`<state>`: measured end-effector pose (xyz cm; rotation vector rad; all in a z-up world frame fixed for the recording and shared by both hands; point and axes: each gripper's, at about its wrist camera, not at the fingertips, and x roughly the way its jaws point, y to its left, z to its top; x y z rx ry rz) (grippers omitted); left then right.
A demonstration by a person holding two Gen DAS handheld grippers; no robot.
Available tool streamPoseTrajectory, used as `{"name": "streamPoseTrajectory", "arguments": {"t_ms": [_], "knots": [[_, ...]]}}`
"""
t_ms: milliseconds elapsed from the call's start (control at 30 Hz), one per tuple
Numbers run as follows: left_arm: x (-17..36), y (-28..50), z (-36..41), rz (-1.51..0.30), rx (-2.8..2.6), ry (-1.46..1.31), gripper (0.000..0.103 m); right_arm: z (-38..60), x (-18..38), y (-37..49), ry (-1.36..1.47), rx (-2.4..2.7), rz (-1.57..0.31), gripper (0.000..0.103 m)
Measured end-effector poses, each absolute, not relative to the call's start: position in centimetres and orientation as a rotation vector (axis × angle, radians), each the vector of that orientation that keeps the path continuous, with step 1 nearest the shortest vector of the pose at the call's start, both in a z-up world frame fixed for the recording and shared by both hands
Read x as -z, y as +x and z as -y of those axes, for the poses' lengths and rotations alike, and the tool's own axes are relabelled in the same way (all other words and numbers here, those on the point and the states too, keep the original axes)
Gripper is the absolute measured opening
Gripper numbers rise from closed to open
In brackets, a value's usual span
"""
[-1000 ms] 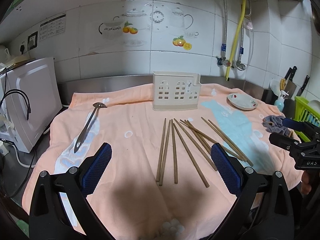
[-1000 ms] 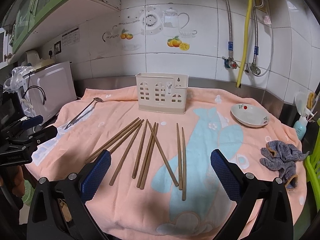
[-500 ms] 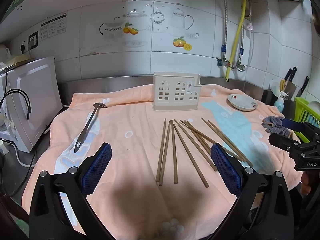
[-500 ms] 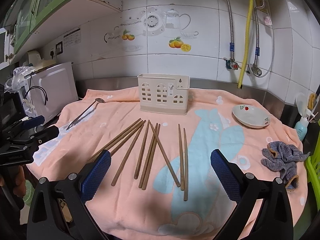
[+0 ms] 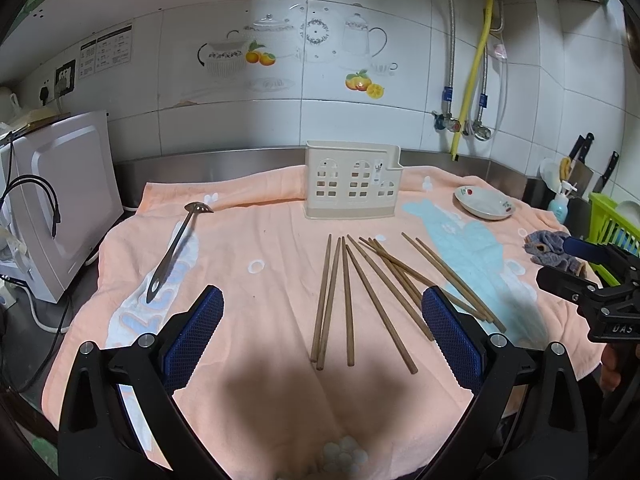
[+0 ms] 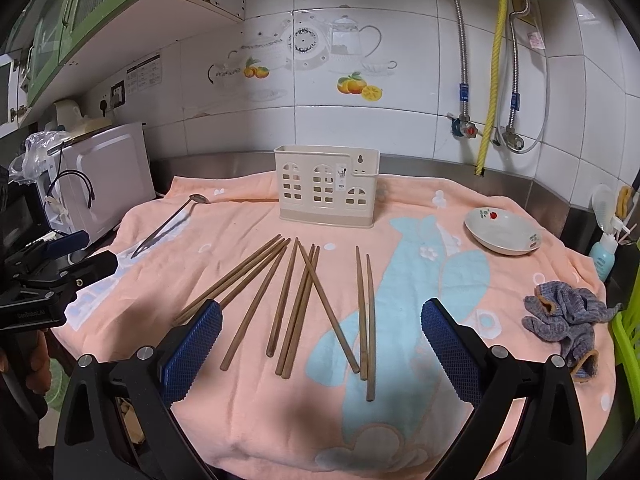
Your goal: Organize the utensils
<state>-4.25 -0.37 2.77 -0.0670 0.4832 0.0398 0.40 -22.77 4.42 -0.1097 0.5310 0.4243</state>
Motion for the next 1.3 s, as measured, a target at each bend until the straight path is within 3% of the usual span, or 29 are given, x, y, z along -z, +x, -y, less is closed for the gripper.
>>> {"name": "streamPoseTrajectory", "arguments": {"t_ms": [767,933,1133,1233,1300], "knots": [[-1.4,-2.2,0.1,-0.544,-0.036,-0.099,0.098,23.4,-3.0,2.4,-0.096,-0.423,-0.588,0.095],[-0.8,-1.6,0.0,-0.565,-0.032,-0.103,0.098,23.6,-2.5,3.0,-0.091,-0.426,-0.610,0.086],[0.1,-0.7,-0.3,-0.596,-0.023,-0.123,0.098,23.8,-1.4,3.8,-0.087,-0.415,-0.644,0.083],[0.8,-0.1,-0.3,-0.617,-0.019,-0.127,0.098,24.1,-0.6,4.4,-0.081,-0.419,-0.671,0.073],[1.1,0.2,-0.4,-0.630,-0.017,-0.130,0.098,24.2,0.0,4.8,-0.078,-0.415,-0.692,0.073]]}}
